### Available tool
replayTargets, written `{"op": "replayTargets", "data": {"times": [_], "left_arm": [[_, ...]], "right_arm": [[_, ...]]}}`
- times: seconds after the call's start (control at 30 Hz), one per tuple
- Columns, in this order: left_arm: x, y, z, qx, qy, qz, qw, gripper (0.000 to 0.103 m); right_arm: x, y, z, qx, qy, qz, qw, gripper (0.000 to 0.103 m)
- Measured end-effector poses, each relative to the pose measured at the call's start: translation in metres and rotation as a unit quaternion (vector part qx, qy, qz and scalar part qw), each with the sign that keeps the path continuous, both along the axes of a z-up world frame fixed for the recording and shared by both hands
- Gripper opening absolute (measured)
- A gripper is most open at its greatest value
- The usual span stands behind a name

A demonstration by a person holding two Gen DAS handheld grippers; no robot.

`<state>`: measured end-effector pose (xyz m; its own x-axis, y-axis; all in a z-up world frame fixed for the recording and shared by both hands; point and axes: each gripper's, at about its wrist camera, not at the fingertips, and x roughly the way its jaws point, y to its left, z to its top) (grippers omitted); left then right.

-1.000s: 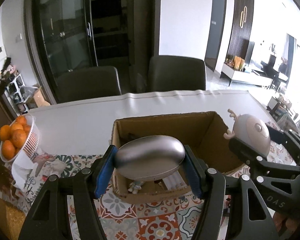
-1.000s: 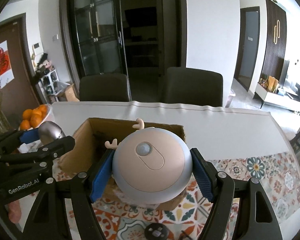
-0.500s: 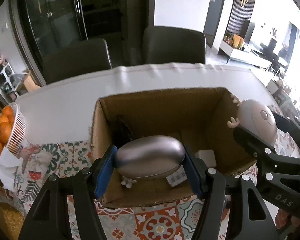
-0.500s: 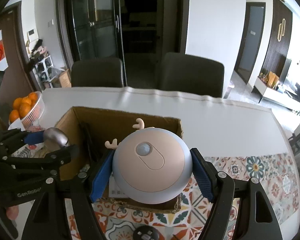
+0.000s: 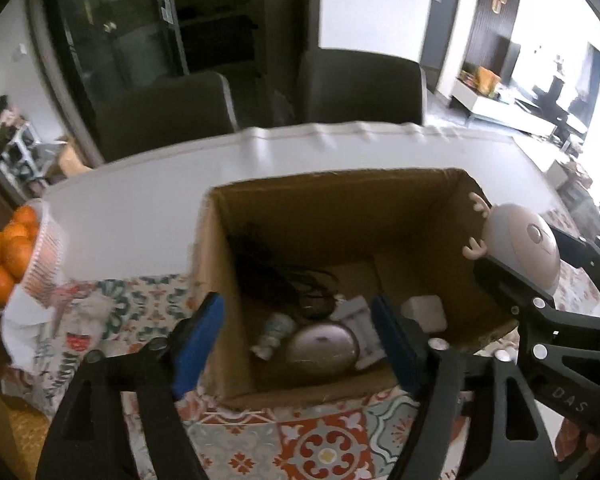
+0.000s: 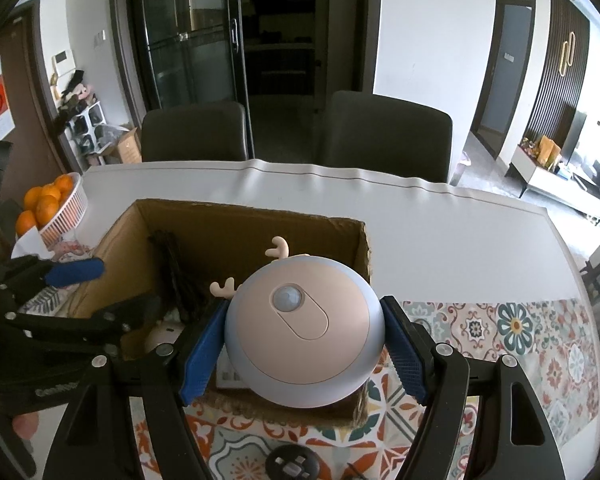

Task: Organize rigid objects
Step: 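Open both grippers to drop the case and lamp into the box, then withdraw both open grippers from the box toward the black puck and flashlight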

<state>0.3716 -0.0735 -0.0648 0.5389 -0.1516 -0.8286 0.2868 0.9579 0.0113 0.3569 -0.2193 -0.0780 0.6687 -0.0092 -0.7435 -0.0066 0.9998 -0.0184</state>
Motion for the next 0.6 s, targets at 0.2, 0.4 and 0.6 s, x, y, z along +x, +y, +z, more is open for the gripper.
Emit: {"op": "replayTargets", "data": {"times": [0.2,0.4,0.6], "left_arm": [[-0.011,0.017,0.015,0.036,-0.044,0.041,0.9976,0.094],[-0.023,0.029,0.028,0.041,-0.066,0.067,0.9947,0.098],[-0.040,0.028,0.040,0.040,-0.082,0.069,0.9935,0.100]], "right_arm": [[0.002,0.007,0.000,-0.005,0.000,0.008,1.000,0.075],[0.003,0.016,0.000,0.005,0.003,0.031,1.000,0.076],[-0.012,0.016,0.012,-0.012,-0.019,0.017,1.000,0.084]]}}
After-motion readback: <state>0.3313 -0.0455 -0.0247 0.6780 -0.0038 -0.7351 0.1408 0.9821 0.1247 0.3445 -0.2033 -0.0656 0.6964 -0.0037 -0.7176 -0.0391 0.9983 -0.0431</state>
